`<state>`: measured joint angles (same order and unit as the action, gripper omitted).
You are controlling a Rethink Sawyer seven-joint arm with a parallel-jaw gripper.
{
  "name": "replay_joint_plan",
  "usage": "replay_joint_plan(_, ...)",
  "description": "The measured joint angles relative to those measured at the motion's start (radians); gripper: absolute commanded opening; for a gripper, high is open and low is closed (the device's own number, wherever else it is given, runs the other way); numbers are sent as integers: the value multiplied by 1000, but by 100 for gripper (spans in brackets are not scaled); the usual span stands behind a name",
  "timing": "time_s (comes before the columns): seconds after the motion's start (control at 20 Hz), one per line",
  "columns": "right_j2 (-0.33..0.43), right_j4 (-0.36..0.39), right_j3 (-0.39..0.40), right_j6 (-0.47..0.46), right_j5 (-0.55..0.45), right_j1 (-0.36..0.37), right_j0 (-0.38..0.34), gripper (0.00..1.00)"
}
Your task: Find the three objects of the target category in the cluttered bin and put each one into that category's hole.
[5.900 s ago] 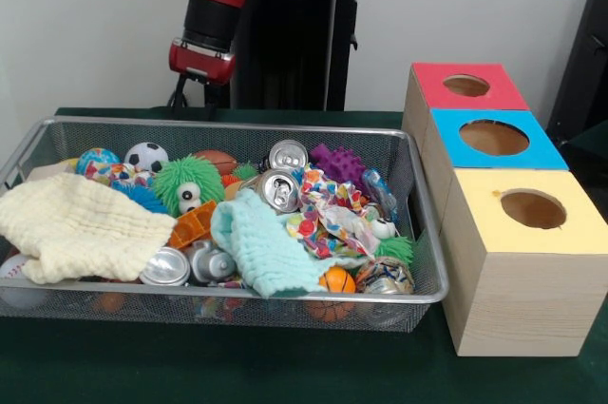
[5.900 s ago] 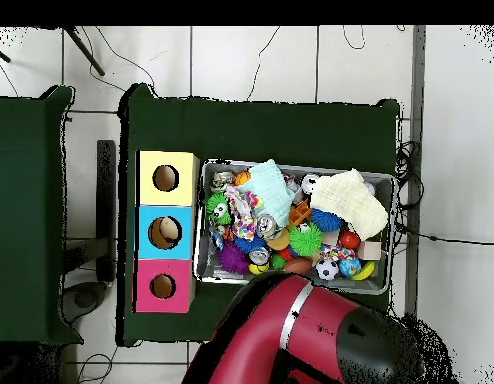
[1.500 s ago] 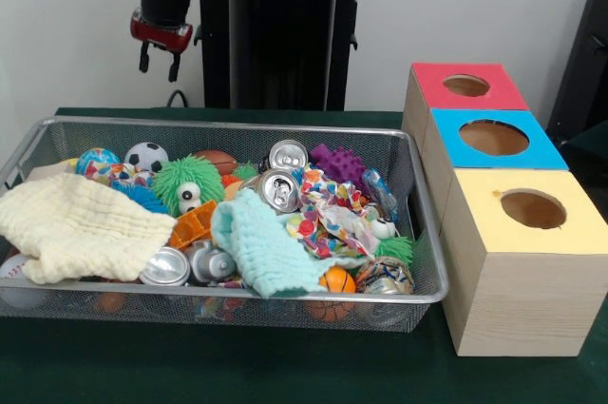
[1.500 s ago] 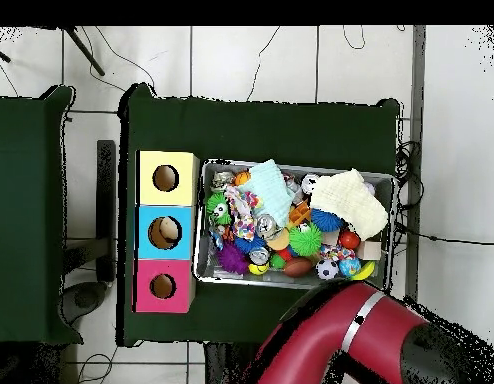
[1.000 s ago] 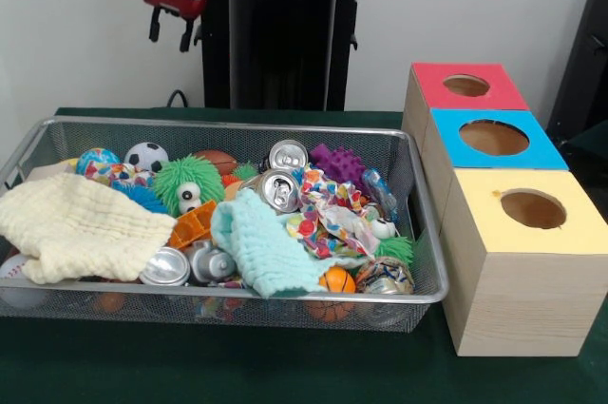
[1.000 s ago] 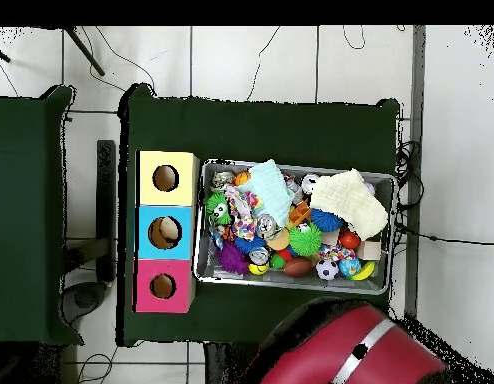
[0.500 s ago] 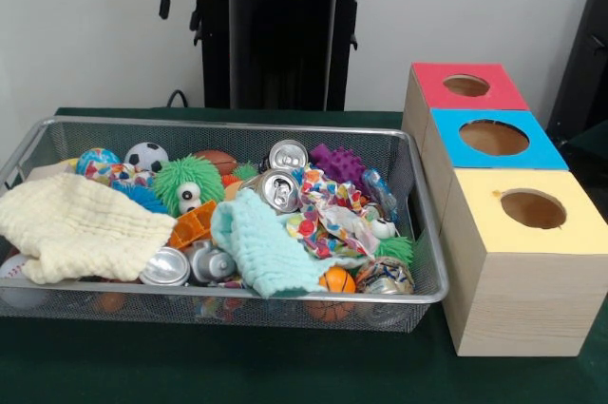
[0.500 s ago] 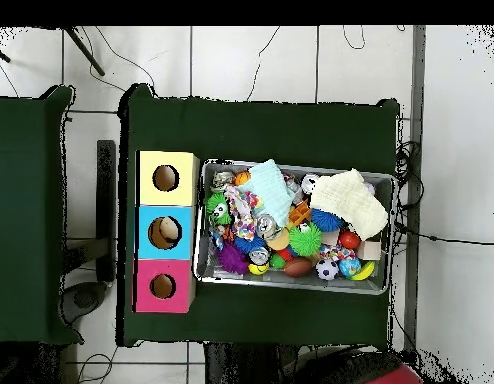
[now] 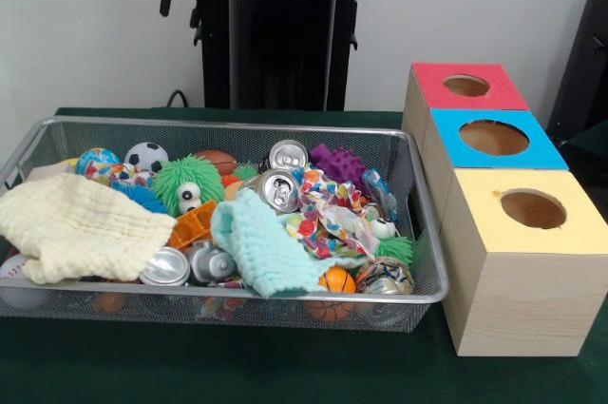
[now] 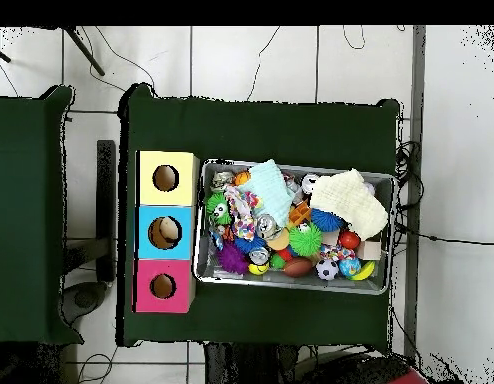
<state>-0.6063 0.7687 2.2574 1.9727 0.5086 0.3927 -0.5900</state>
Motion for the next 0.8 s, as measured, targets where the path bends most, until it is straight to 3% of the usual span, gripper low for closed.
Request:
replay_joint_plan(0.35,3,-19,0,0,0,-10,44,100)
replay_joint_plan(0.8,26,-110,2,0,3,-53,165,100)
